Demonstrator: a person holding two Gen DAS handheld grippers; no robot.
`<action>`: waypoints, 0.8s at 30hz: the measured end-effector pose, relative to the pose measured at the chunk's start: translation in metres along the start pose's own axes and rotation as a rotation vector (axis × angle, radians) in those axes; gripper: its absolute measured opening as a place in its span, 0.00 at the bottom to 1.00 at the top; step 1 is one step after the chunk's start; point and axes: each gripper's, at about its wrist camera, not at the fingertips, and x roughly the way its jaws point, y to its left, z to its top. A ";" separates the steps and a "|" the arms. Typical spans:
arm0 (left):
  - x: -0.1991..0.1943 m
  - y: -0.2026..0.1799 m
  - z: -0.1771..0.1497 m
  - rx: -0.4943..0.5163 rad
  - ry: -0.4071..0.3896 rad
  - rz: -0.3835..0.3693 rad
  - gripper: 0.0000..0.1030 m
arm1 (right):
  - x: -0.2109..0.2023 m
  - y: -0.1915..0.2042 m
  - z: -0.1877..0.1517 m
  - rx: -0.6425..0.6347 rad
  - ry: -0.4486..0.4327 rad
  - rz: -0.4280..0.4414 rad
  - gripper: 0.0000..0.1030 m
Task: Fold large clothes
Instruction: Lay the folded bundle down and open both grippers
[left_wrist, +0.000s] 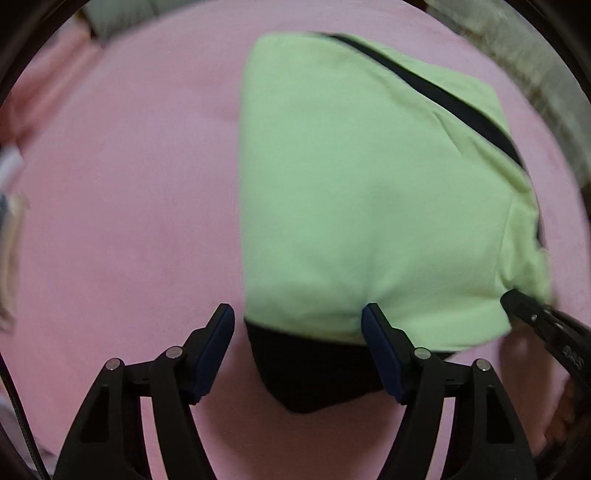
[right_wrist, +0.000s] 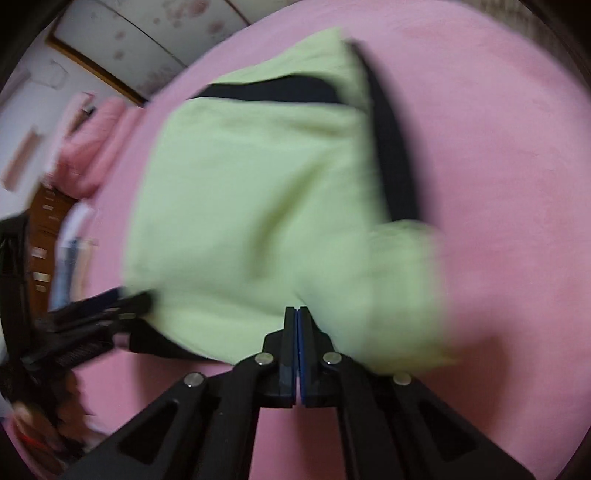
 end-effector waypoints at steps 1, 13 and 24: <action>0.000 0.013 -0.001 -0.076 0.013 -0.069 0.68 | -0.005 -0.009 0.001 -0.008 0.004 -0.002 0.00; -0.007 -0.014 0.049 -0.111 -0.169 -0.222 0.45 | 0.021 0.013 0.041 0.083 -0.077 0.305 0.00; 0.011 -0.013 0.098 -0.117 -0.225 -0.175 0.33 | 0.001 -0.021 0.092 0.020 -0.277 0.067 0.00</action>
